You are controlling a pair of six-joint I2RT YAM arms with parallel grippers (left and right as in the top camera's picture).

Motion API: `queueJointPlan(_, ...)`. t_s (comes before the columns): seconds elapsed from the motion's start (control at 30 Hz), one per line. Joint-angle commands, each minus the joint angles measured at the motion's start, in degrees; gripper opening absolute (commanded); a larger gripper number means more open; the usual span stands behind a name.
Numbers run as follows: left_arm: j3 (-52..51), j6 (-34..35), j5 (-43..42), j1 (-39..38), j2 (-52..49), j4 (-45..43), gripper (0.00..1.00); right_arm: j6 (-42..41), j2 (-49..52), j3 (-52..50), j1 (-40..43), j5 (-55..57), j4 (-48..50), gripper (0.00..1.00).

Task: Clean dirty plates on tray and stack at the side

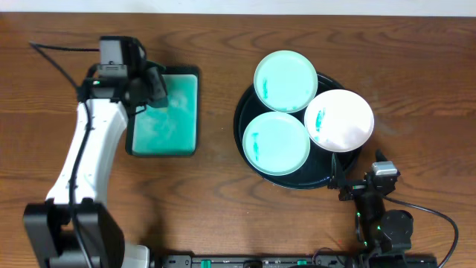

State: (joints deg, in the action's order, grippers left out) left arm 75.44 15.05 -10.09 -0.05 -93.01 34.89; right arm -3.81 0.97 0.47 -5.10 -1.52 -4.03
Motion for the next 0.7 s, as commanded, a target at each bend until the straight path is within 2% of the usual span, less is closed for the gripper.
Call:
queueJointPlan(0.0,-2.4,0.2,5.3,-1.0,-6.2,0.2,0.07,0.7,-0.2,-0.2,0.4,0.0,-0.2,0.99)
queueJointPlan(0.17,-2.3,0.3,5.6,-1.0,-7.4,0.3,0.07,0.7,-0.2,-0.2,0.4,-0.1,-0.2,0.99)
queueJointPlan(0.4,-1.3,1.0,1.5,-1.0,2.2,1.9,0.07,0.7,-0.2,-0.2,0.4,0.0,-0.2,0.99)
queueJointPlan(0.5,-1.3,6.0,1.0,-1.1,7.6,2.0,0.07,0.7,-0.2,-0.2,0.4,-0.1,-0.2,0.99)
queueJointPlan(0.67,-1.3,14.1,-7.0,-2.2,12.2,2.0,0.07,0.7,-0.2,-0.2,0.4,-0.1,-0.2,0.99)
